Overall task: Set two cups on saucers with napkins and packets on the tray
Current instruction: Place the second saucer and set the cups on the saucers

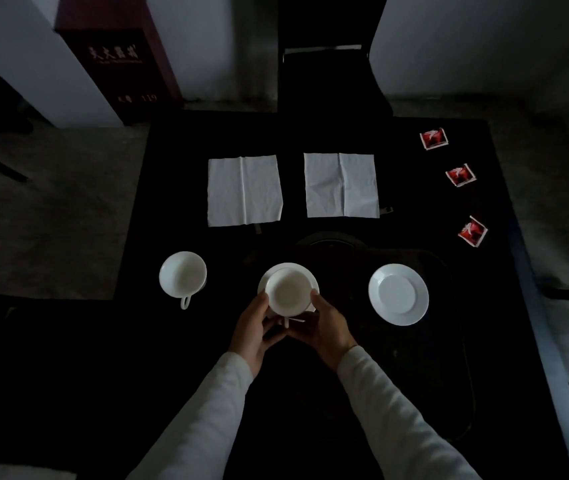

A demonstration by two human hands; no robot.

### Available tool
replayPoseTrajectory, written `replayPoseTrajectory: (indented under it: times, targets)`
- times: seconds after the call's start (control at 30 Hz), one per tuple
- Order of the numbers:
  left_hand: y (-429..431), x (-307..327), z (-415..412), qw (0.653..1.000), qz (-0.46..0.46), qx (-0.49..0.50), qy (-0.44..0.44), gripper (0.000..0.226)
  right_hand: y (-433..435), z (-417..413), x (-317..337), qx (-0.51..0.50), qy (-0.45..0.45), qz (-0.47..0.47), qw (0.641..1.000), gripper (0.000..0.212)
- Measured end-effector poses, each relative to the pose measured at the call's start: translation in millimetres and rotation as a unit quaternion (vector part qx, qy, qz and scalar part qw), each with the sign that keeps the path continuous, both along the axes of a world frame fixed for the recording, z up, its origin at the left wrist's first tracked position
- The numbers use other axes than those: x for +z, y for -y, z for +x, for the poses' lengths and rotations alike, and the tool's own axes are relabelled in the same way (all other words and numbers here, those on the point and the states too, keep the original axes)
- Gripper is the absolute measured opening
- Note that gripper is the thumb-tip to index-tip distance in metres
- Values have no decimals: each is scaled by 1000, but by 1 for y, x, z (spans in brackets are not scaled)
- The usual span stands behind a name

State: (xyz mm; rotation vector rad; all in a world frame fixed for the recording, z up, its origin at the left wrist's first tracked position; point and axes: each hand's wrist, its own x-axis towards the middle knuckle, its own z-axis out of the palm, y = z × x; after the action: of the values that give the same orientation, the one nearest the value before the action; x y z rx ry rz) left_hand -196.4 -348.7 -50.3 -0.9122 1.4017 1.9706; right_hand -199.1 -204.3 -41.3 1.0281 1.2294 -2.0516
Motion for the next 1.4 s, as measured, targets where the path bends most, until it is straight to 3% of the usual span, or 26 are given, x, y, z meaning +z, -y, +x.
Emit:
replayPoseTrajectory:
  times: [0.27, 0.4, 0.5, 0.6, 0.7, 0.87, 1.03, 1.13, 1.27, 1.4]
  targets:
    - [1, 5, 0, 1000, -2, -3, -3, 28, 0, 2, 4, 8, 7, -16, 1000, 44]
    - [11, 12, 4, 1000, -7, -15, -6, 30, -5, 11, 8, 49, -5, 45, 998, 33]
    - [32, 16, 14, 999, -16, -27, -12, 27, -10, 24, 11, 23, -35, 133, 990, 26]
    - [65, 17, 32, 998, -40, -48, -10, 27, -18, 45, 15, 7, -89, 252, 964, 17]
    - [105, 12, 51, 996, -75, -47, 2, 30, -20, 61, 25, 18, -145, 306, 941, 15]
    - [161, 6, 58, 993, -113, 16, 23, 28, 12, 56, 52, 102, -258, 336, 900, 22]
    - [184, 10, 39, 992, -114, 58, 14, 22, 80, 18, 59, 201, -311, 334, 866, 23]
    - [186, 13, 21, 990, -126, 58, -7, 29, 122, -6, 48, 225, -299, 301, 877, 39]
    - [184, 19, -8, 989, -141, 40, -33, 36, 161, -21, 24, 241, -253, 297, 888, 40]
    - [181, 24, -30, 990, -133, 8, -38, 37, 180, -25, 7, 172, -171, 228, 943, 40]
